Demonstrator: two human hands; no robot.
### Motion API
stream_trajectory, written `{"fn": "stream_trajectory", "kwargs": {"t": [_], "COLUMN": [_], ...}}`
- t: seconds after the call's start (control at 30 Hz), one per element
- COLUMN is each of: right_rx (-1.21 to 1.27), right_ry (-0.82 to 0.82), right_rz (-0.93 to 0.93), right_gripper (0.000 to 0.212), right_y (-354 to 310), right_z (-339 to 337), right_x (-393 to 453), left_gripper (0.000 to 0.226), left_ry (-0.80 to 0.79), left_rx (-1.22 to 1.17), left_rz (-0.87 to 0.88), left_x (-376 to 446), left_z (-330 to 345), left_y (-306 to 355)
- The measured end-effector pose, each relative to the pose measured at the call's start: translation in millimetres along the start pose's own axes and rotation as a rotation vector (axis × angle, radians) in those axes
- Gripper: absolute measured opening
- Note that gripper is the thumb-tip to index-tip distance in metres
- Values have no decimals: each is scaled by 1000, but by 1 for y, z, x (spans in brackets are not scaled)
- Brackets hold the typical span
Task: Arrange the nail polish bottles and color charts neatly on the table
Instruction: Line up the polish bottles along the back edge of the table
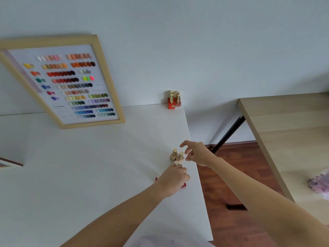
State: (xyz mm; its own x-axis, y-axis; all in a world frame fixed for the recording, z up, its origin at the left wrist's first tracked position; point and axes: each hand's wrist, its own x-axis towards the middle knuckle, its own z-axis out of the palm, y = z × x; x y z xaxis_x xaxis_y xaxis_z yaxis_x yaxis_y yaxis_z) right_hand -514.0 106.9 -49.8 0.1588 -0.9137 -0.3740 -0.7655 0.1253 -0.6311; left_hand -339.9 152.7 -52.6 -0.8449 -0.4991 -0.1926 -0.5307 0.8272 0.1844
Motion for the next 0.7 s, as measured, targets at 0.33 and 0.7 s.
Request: {"fn": "stream_trajectory", "kwargs": {"t": [0.33, 0.7], "right_rx": [-70, -247], "right_ry": [-67, -136], "right_rz": [-5, -55], "right_gripper": [57, 49], "right_y": [-1, -15], "right_z": [6, 22], "right_x": [5, 23], "left_gripper": [16, 10], "left_ry": [406, 253], "left_rx": [-535, -486], "left_rz": [-253, -548], "left_x": [-67, -53], "left_z": [-86, -41], "left_y": [-31, -71]}}
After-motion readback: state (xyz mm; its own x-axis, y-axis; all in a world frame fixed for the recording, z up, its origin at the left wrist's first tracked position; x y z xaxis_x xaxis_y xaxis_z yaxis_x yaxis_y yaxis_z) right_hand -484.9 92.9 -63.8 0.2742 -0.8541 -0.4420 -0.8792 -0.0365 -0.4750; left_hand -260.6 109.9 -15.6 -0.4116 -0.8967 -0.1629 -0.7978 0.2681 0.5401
